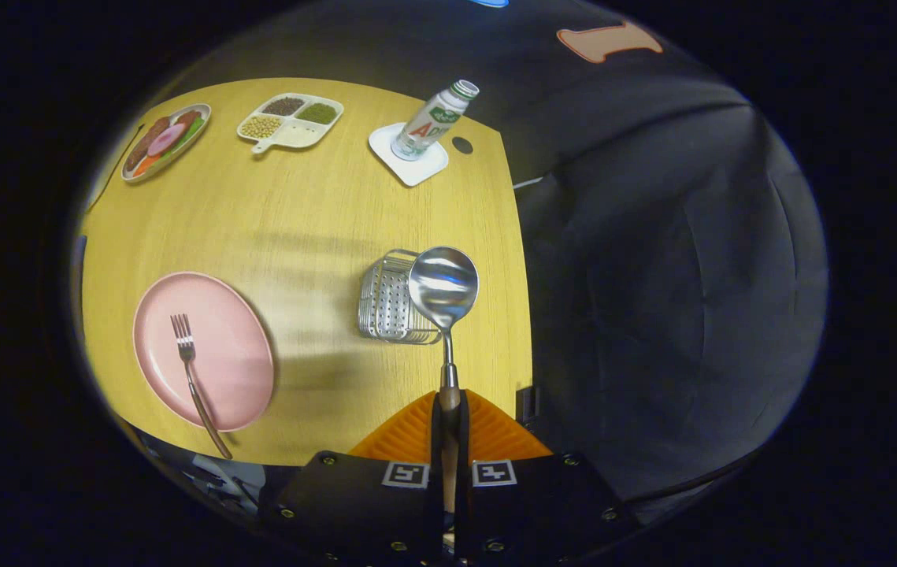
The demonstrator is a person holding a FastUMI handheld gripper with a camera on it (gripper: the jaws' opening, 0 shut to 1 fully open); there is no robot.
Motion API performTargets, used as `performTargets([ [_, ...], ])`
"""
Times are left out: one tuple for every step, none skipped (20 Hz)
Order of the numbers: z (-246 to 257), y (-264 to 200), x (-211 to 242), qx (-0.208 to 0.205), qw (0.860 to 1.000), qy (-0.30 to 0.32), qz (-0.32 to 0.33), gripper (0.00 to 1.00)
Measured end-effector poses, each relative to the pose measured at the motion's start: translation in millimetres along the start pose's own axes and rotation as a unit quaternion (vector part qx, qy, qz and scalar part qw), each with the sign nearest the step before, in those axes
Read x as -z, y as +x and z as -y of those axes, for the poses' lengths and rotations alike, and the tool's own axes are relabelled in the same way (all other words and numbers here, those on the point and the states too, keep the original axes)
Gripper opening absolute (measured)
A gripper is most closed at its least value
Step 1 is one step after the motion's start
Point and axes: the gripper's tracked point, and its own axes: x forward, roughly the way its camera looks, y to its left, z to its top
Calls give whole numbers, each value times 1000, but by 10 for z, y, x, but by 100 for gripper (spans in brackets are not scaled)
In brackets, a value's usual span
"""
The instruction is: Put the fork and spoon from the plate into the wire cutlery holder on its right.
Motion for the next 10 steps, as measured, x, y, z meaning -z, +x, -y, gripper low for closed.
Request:
performTargets([
  [-9,92,24,-5,1000,-1,-13,6],
  [-16,197,23,-13,1000,-4,-23,6],
  [-41,280,10,-20,999,-9,-32,6],
  [-58,357,20,-26,999,-13,-41,6],
  [-72,415,21,-31,998,-14,-48,6],
  [-90,460,15,-36,998,-13,-54,6],
  [-99,493,18,-41,997,-13,-59,6],
  [-108,532,22,-44,997,-15,-63,6],
  [-120,557,18,-49,996,-18,-66,6],
  [-140,571,24,-54,996,-18,-70,6],
])
